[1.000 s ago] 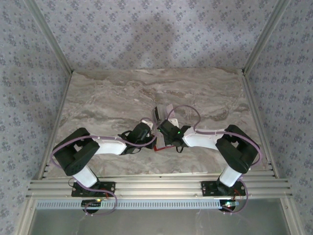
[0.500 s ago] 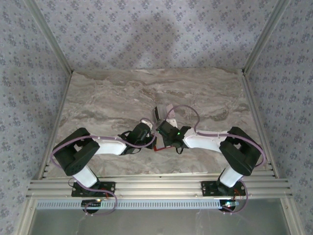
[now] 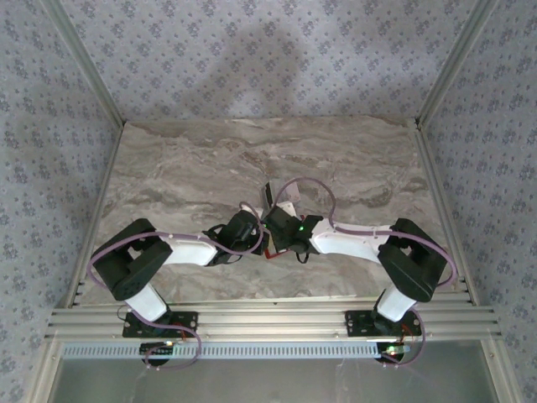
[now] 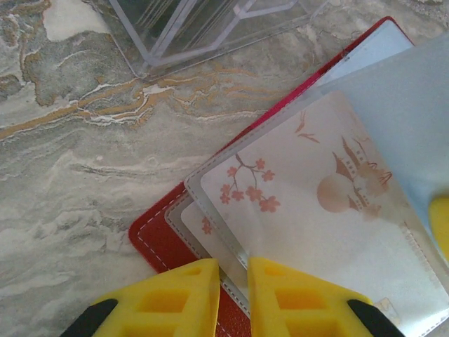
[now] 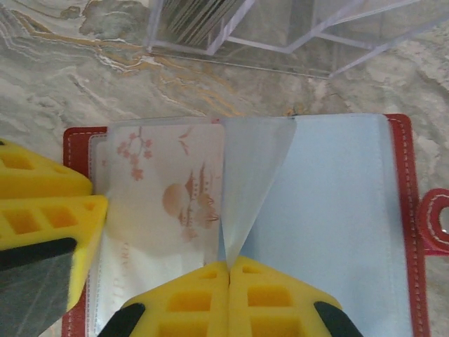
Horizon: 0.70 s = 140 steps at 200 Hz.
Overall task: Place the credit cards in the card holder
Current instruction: Flip over the card slot in the card holder.
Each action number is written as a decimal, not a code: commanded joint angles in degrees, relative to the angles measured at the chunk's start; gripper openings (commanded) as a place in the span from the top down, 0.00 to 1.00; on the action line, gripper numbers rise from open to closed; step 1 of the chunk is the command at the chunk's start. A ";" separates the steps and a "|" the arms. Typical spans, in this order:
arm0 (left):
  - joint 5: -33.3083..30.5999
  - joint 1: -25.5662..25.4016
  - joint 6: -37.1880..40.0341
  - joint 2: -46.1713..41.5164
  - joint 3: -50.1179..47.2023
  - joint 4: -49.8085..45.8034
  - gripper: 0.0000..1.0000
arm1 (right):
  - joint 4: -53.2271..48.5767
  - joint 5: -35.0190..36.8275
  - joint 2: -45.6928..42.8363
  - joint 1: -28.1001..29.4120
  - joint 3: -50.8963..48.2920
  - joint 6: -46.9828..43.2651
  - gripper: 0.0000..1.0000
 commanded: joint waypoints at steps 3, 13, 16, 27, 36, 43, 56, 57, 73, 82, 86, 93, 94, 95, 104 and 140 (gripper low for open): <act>2.15 -0.06 -0.18 2.94 -1.45 -2.86 0.81 | 4.38 -4.45 1.91 1.26 2.04 -0.46 0.96; 2.63 -0.11 -0.38 2.90 -1.54 -2.38 0.81 | 4.99 -5.42 2.37 1.27 2.14 -0.32 0.92; 2.78 -0.08 -0.39 2.88 -1.61 -2.21 0.81 | 5.04 -5.56 2.61 1.27 2.13 -0.26 0.92; 3.14 -0.06 -0.68 2.71 -1.79 -1.73 0.81 | 5.35 -6.22 3.03 1.23 2.10 -0.06 0.90; 3.31 -0.07 -0.90 2.55 -1.96 -1.42 0.80 | 5.66 -6.93 3.08 1.12 1.75 0.40 0.87; 3.41 -0.13 -1.03 2.36 -2.06 -1.34 0.80 | 6.27 -7.60 2.98 0.91 1.43 0.47 0.84; 3.03 -0.06 -1.17 2.01 -2.24 -1.52 0.79 | 7.66 -9.83 2.26 0.39 0.28 0.64 0.79; 3.00 -0.06 -1.22 1.96 -2.29 -1.54 0.79 | 7.83 -10.02 2.17 0.35 0.19 0.64 0.78; 2.38 0.02 -1.35 1.48 -2.59 -1.74 0.78 | 11.21 -13.48 0.58 -0.84 -2.05 0.48 0.72; 2.19 0.01 -1.52 1.17 -2.76 -1.83 0.77 | 12.93 -16.65 -0.09 -1.80 -3.19 -0.20 0.69; 2.11 0.06 -1.52 1.07 -2.85 -1.83 0.77 | 13.42 -17.89 -0.30 -2.19 -3.56 -0.53 0.69; 2.10 0.12 -1.68 0.83 -2.93 -1.83 0.77 | 14.49 -19.51 -0.74 -2.59 -4.25 -0.50 0.68; 2.10 0.17 -1.69 0.80 -2.94 -1.83 0.76 | 14.71 -19.79 -0.78 -2.68 -4.32 -0.50 0.68; 2.10 0.14 -1.70 0.79 -2.94 -1.83 0.76 | 14.86 -20.01 -0.79 -2.77 -4.44 -0.50 0.68; 2.18 0.29 -1.83 0.60 -3.03 -1.84 0.76 | 16.40 -22.47 -1.49 -3.29 -5.30 -0.30 0.68; 3.26 0.60 -2.05 0.42 -2.94 -1.68 0.73 | 19.36 -27.46 -4.91 -3.66 -7.31 -0.50 0.66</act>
